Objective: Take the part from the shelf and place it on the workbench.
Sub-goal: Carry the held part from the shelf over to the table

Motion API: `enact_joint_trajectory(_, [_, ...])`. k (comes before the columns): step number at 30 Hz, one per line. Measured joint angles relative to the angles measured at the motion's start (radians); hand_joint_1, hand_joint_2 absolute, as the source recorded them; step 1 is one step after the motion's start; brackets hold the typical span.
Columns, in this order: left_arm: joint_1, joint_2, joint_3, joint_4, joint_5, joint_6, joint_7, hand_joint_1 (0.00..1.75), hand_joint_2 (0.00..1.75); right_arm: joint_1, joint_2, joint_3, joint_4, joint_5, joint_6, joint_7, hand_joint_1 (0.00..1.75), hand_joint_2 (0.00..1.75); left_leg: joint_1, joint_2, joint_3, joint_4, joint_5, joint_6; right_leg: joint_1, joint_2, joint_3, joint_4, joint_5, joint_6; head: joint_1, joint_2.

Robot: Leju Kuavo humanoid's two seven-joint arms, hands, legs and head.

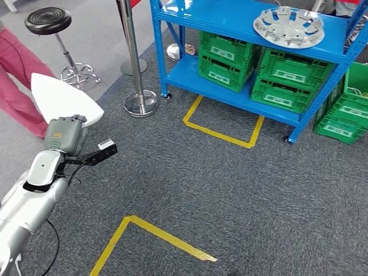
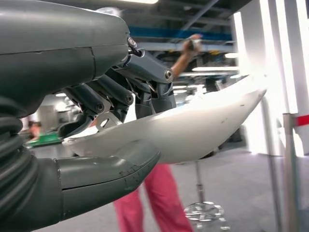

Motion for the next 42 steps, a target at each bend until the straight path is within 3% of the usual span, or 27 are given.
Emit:
enact_joint_trajectory(2, [-0.002,-0.003,0.000,0.000,0.001,-0.001,0.002,1.75,1.75,0.002,-0.002,-0.002,-0.002,0.005,0.002,0.002,0.00,0.00,0.003,-0.022,-0.002,-0.002,0.003,0.005,-0.003,0.054,-0.059,0.123,-0.061,0.003,0.002,0.000])
enact_joint_trajectory(3, [-0.002,-0.006,-0.001,0.000,0.001,-0.002,0.002,1.75,1.75,0.004,-0.002,-0.003,-0.002,0.008,0.003,0.003,0.00,0.00,0.003,-0.034,-0.004,-0.001,0.004,0.006,-0.003,0.063,-0.094,0.191,-0.086,0.004,0.003,0.000])
enact_joint_trajectory(4, [0.000,-0.007,-0.001,0.000,0.002,-0.002,0.003,1.75,1.75,0.006,-0.003,-0.004,-0.002,0.011,0.003,0.005,0.00,0.00,0.003,-0.048,-0.004,-0.001,0.004,0.006,-0.002,0.066,-0.118,0.235,-0.094,0.005,0.004,0.000])
enact_joint_trajectory(5, [0.001,-0.009,-0.001,0.000,0.006,-0.004,0.003,1.75,1.75,0.007,-0.004,-0.005,-0.002,0.015,0.003,0.007,0.00,0.00,0.003,-0.062,-0.004,0.000,0.004,0.006,-0.002,0.067,-0.126,0.242,-0.082,0.006,0.004,0.000])
enact_joint_trajectory(7, [0.002,-0.011,-0.001,0.000,0.021,-0.008,0.001,1.75,1.75,0.007,-0.004,-0.010,-0.002,0.025,0.004,0.009,0.00,0.00,0.005,-0.090,-0.003,0.004,0.003,0.003,-0.006,0.082,-0.083,0.138,-0.008,0.007,0.004,0.000])
enact_joint_trajectory(8, [0.001,-0.013,-0.001,0.000,0.029,-0.009,0.000,1.75,1.75,0.008,-0.004,-0.013,-0.002,0.030,0.004,0.007,0.00,0.00,0.005,-0.103,-0.006,0.008,0.002,-0.001,-0.011,0.110,-0.053,0.070,0.022,0.008,0.005,0.000])
enact_joint_trajectory(9, [0.000,-0.015,0.000,0.000,0.036,-0.009,-0.002,1.75,1.75,0.008,-0.004,-0.016,-0.002,0.034,0.005,0.004,0.00,0.00,0.006,-0.116,-0.011,0.015,0.001,-0.005,-0.015,0.135,-0.027,0.014,0.041,0.008,0.004,0.000])
enact_joint_trajectory(11, [-0.002,-0.018,0.000,0.000,0.044,-0.010,-0.005,1.75,1.75,0.010,-0.004,-0.020,-0.001,0.041,0.007,0.000,0.00,0.00,0.009,-0.141,-0.025,0.022,0.004,-0.018,-0.018,0.164,-0.006,-0.024,0.041,0.005,0.003,0.000])
enact_joint_trajectory(13, [0.000,-0.018,0.002,0.000,0.050,-0.012,-0.006,1.75,1.75,0.012,-0.003,-0.024,-0.001,0.047,0.008,-0.001,0.00,0.00,0.013,-0.159,-0.032,0.022,0.009,-0.029,-0.017,0.140,-0.002,-0.027,0.044,-0.003,0.004,0.000])
enact_joint_trajectory(15, [0.000,-0.017,0.006,0.000,0.056,-0.013,-0.008,1.75,1.75,0.013,-0.002,-0.030,0.000,0.053,0.010,-0.003,0.00,0.00,0.010,-0.118,-0.049,0.056,-0.012,-0.038,-0.018,0.113,0.003,-0.033,0.046,-0.016,-0.004,0.000])
enact_joint_trajectory(17, [-0.003,-0.019,0.009,0.000,0.064,-0.013,-0.008,1.75,1.75,0.016,-0.002,-0.034,0.000,0.058,0.013,-0.005,0.00,0.00,0.009,-0.053,-0.101,0.166,-0.067,-0.047,-0.016,0.084,0.007,-0.035,0.044,-0.026,-0.013,0.000])
enact_joint_trajectory(19, [0.000,-0.022,0.009,0.000,0.078,-0.013,-0.011,1.75,1.75,0.019,-0.002,-0.038,0.002,0.062,0.018,-0.007,0.00,0.00,0.013,-0.031,-0.157,0.284,-0.109,-0.052,-0.012,0.054,0.009,-0.035,0.041,-0.031,-0.014,0.000])
enact_joint_trajectory(20, [0.003,-0.024,0.010,0.000,0.087,-0.015,-0.013,1.75,1.75,0.019,-0.002,-0.040,0.002,0.064,0.020,-0.007,0.00,0.00,0.013,-0.028,-0.165,0.302,-0.106,-0.052,-0.011,0.039,0.010,-0.035,0.039,-0.031,-0.015,0.000])
enact_joint_trajectory(21, [0.005,-0.026,0.011,0.000,0.096,-0.018,-0.015,1.75,1.75,0.019,-0.002,-0.043,0.002,0.068,0.023,-0.007,0.00,0.00,0.013,-0.025,-0.153,0.279,-0.085,-0.050,-0.010,0.024,0.012,-0.035,0.037,-0.031,-0.015,0.000])
enact_joint_trajectory(22, [0.006,-0.027,0.014,0.000,0.105,-0.020,-0.017,1.75,1.75,0.019,-0.002,-0.045,0.002,0.072,0.025,-0.006,0.00,0.00,0.012,-0.017,-0.122,0.221,-0.050,-0.046,-0.009,0.011,0.016,-0.035,0.035,-0.031,-0.015,0.000])
enact_joint_trajectory(24, [0.004,-0.029,0.021,0.000,0.120,-0.023,-0.021,1.75,1.75,0.018,-0.002,-0.050,0.003,0.079,0.029,-0.007,0.00,0.00,0.000,0.026,-0.050,0.084,0.000,-0.031,-0.005,-0.013,0.022,-0.036,0.029,-0.027,-0.015,0.000])
enact_joint_trajectory(26, [-0.001,-0.032,0.026,0.000,0.131,-0.023,-0.027,1.75,1.75,0.018,-0.001,-0.054,0.003,0.083,0.033,-0.008,0.00,0.00,-0.013,0.051,-0.021,0.023,0.005,-0.018,0.000,-0.037,0.026,-0.039,0.025,-0.022,-0.014,0.000])
enact_joint_trajectory(28, [-0.001,-0.033,0.031,0.000,0.139,-0.025,-0.030,1.75,1.75,0.017,0.000,-0.057,0.004,0.087,0.038,-0.008,0.00,0.00,-0.013,0.032,-0.020,0.012,0.006,-0.008,0.002,-0.058,0.031,-0.043,0.021,-0.014,-0.014,0.000])
enact_joint_trajectory(30, [-0.001,-0.033,0.036,-0.003,0.145,-0.027,-0.031,1.75,1.75,0.016,0.001,-0.063,0.004,0.092,0.041,-0.007,0.00,0.00,-0.006,0.009,-0.016,-0.002,0.014,0.002,0.000,-0.020,0.021,-0.021,0.001,-0.006,-0.013,0.000])
enact_joint_trajectory(32, [-0.003,-0.037,0.038,-0.007,0.149,-0.031,-0.032,1.75,1.75,0.017,0.002,-0.068,0.004,0.096,0.042,-0.004,0.00,0.00,-0.002,-0.014,-0.013,-0.009,0.017,0.008,-0.003,0.044,-0.030,0.084,-0.052,-0.003,-0.011,0.000])
enact_joint_trajectory(34, [-0.002,-0.042,0.039,-0.008,0.151,-0.035,-0.032,1.75,1.75,0.021,0.003,-0.070,0.004,0.100,0.043,0.001,0.00,0.00,-0.001,-0.040,-0.013,-0.009,0.017,0.010,-0.003,0.066,-0.099,0.215,-0.099,0.000,-0.009,0.000])
enact_joint_trajectory(35, [0.000,-0.044,0.039,-0.008,0.153,-0.036,-0.032,1.75,1.75,0.023,0.003,-0.071,0.004,0.101,0.043,0.002,0.00,0.00,0.000,-0.055,-0.013,-0.008,0.017,0.010,-0.003,0.067,-0.120,0.244,-0.098,0.002,-0.008,0.000])
enact_joint_trajectory(36, [0.002,-0.045,0.039,-0.008,0.156,-0.037,-0.032,1.75,1.75,0.024,0.003,-0.074,0.004,0.102,0.043,0.003,0.00,0.00,0.002,-0.070,-0.013,-0.007,0.016,0.009,-0.004,0.068,-0.122,0.233,-0.075,0.003,-0.008,0.000])
enact_joint_trajectory(37, [0.004,-0.047,0.039,-0.008,0.158,-0.037,-0.032,1.75,1.75,0.024,0.003,-0.076,0.004,0.104,0.043,0.004,0.00,0.00,0.004,-0.084,-0.012,-0.005,0.015,0.007,-0.007,0.074,-0.105,0.182,-0.036,0.005,-0.007,0.000])
enact_joint_trajectory(39, [0.003,-0.049,0.041,-0.008,0.162,-0.037,-0.032,1.75,1.75,0.023,0.003,-0.080,0.004,0.107,0.043,0.004,0.00,0.00,0.009,-0.112,-0.014,0.006,0.009,-0.004,-0.016,0.115,-0.047,0.044,0.033,0.011,-0.006,0.000])
enact_joint_trajectory(41, [0.003,-0.049,0.043,-0.008,0.164,-0.037,-0.032,1.75,1.75,0.025,0.003,-0.081,0.002,0.112,0.043,0.007,0.00,0.00,0.011,-0.136,-0.023,0.018,0.007,-0.016,-0.021,0.147,-0.010,-0.023,0.048,0.008,-0.004,0.000])
enact_joint_trajectory(42, [0.004,-0.049,0.044,-0.008,0.166,-0.036,-0.032,1.75,1.75,0.026,0.003,-0.082,0.001,0.115,0.043,0.009,0.00,0.00,0.012,-0.149,-0.028,0.020,0.009,-0.021,-0.019,0.143,-0.004,-0.026,0.043,0.004,-0.004,0.000])
